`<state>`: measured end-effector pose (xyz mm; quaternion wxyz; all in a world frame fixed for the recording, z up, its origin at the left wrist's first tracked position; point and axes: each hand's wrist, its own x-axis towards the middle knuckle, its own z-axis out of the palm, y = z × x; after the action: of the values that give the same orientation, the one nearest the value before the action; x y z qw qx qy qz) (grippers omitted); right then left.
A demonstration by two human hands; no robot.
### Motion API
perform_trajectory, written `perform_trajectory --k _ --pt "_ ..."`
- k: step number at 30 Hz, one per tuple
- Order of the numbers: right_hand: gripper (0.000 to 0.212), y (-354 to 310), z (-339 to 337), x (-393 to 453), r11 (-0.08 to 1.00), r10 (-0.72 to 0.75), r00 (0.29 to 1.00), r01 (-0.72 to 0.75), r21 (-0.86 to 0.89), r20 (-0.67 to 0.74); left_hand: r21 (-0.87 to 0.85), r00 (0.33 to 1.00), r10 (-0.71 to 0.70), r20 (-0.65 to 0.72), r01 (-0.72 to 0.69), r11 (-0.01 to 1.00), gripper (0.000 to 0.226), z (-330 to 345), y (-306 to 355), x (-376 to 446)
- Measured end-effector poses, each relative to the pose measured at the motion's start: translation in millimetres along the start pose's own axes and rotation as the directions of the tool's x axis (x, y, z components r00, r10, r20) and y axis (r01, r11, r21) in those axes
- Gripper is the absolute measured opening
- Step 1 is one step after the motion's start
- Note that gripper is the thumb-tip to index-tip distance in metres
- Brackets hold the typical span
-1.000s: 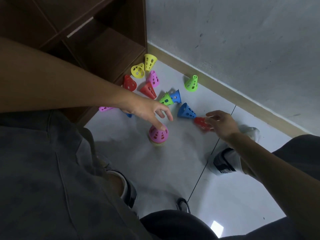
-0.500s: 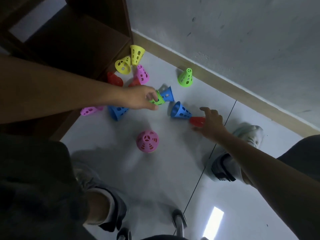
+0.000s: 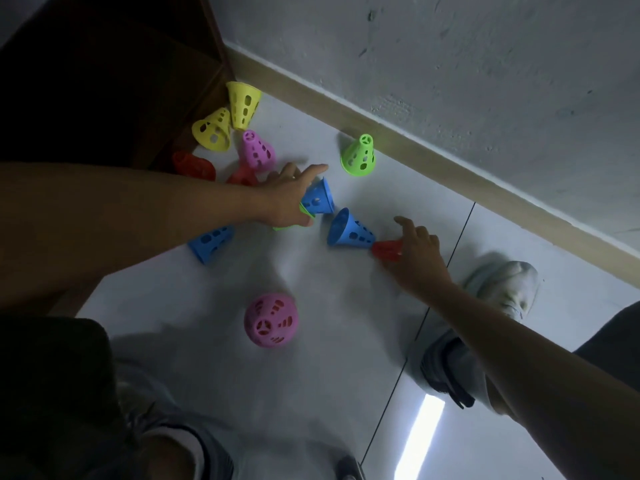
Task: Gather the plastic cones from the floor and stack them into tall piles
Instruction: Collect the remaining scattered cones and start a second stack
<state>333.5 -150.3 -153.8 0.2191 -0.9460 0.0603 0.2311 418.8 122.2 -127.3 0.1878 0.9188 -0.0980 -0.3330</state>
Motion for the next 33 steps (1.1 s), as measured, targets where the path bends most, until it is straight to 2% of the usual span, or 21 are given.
perform_trajectory --k 6,11,16,23,29,33 --pt "0.096 0.3 -8.7 6.2 1.0 -0.008 1.0 0.008 -0.003 0.015 0.033 0.999 0.03 0.017 -0.031 0.999 0.094 16.9 -1.3 14.5" --pt "0.096 0.7 -15.2 8.1 0.999 -0.044 0.996 0.044 0.0 0.083 0.024 0.996 0.078 -0.049 -0.077 0.997 0.076 27.9 -2.4 12.5" --pt "0.093 -4.8 -15.2 10.9 0.994 -0.097 0.983 0.103 -0.034 0.154 0.042 0.987 0.158 -0.03 -0.157 0.987 0.064 27.2 -4.9 10.6" --pt "0.089 -14.1 -13.1 20.4 0.992 -0.123 0.968 0.128 -0.011 0.219 -0.098 0.987 0.156 0.033 -0.152 0.984 0.075 30.3 -3.1 12.0" --pt "0.085 -27.4 -1.5 24.4 0.989 -0.144 0.96 0.13 0.073 0.239 -0.251 0.989 0.144 0.022 -0.134 0.959 0.092 41.8 9.0 14.8" --pt "0.089 -31.1 1.0 25.0 0.983 -0.152 0.958 0.121 0.136 0.245 -0.358 0.991 0.134 -0.004 -0.127 0.925 0.091 36.3 8.5 13.9"
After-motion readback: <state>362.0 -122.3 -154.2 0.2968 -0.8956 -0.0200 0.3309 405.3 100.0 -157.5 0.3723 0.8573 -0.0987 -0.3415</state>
